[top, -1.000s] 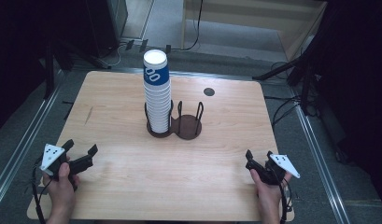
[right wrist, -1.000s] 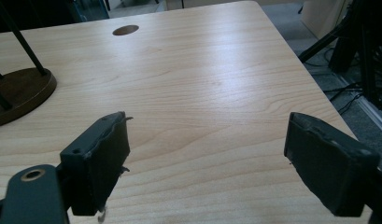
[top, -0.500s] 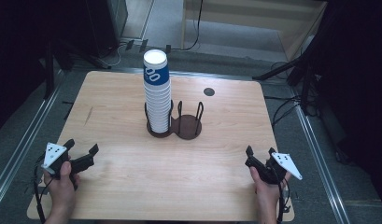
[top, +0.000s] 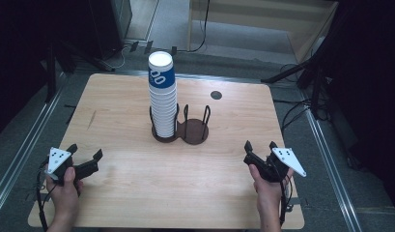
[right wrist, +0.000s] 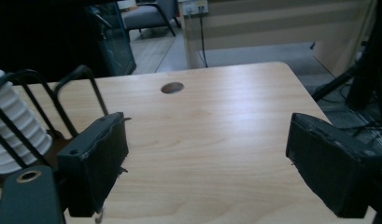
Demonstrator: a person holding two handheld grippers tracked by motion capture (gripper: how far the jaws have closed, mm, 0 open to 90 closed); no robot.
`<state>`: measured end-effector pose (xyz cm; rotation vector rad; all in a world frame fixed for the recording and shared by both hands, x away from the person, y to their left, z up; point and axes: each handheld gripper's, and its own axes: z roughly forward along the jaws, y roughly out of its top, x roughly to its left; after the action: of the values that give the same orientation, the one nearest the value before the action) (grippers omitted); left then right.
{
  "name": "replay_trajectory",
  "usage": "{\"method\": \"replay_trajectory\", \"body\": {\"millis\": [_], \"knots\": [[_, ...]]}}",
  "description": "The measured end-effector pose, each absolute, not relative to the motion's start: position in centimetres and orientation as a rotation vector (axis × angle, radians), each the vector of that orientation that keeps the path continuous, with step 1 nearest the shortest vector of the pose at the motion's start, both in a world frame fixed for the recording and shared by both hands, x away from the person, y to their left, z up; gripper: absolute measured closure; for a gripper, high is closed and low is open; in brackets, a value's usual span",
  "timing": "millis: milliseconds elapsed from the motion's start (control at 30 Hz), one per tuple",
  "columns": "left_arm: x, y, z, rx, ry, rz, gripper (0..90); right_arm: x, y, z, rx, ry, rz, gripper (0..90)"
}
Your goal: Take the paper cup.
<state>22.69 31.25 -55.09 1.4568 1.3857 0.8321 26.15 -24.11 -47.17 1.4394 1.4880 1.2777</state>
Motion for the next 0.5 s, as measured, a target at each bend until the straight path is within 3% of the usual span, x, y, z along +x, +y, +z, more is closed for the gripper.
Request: {"method": "replay_trajectory", "body": {"millis": [500], "knots": [[22.8,31.4,-55.1,1.451,1.393,0.811,8.0,28.0,-19.5,-43.7,1.356,1.563,1.36,10.4]]}}
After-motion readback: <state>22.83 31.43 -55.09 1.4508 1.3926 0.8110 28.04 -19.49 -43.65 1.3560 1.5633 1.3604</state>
